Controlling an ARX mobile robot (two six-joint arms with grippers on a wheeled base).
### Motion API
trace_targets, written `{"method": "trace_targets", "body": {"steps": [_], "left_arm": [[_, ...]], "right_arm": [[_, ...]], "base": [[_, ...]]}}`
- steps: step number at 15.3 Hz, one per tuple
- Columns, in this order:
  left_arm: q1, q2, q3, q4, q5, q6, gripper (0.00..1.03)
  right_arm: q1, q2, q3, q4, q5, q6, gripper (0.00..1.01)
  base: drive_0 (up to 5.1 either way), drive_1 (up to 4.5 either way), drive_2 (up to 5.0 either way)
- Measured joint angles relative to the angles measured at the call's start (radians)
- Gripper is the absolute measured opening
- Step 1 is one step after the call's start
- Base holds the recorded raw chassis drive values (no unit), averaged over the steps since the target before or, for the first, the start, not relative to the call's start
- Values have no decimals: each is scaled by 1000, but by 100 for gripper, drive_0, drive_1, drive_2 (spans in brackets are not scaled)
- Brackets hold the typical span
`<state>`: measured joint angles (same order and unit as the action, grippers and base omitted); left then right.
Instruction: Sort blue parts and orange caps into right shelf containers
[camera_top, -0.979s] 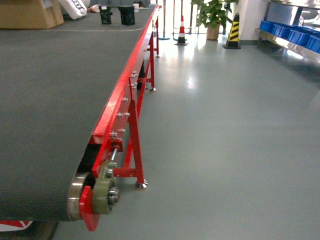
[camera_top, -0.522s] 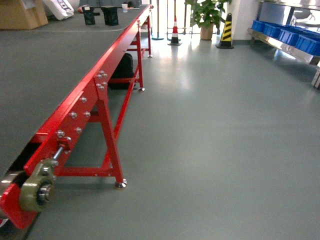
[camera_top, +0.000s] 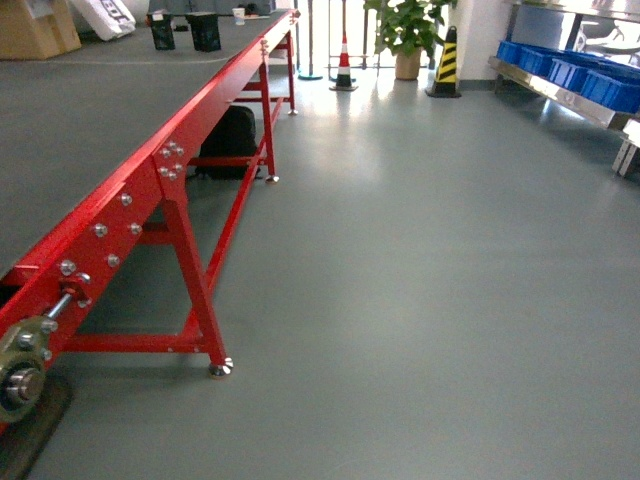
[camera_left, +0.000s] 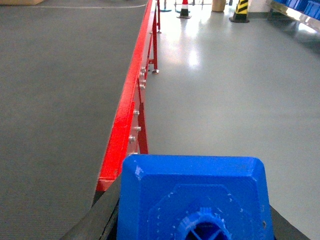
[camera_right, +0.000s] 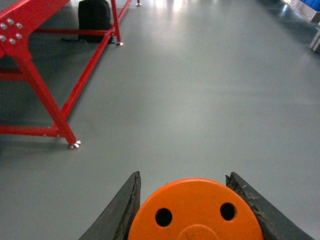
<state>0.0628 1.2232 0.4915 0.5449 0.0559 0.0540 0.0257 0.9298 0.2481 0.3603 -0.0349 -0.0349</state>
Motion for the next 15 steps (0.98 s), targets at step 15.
{"method": "trace_targets", "body": {"steps": [15], "left_arm": [[3, -5, -2, -6, 1, 3, 45]], "right_arm": [[0, 0, -1, -1, 0, 0, 44]], "base": [[234, 2, -225]]}}
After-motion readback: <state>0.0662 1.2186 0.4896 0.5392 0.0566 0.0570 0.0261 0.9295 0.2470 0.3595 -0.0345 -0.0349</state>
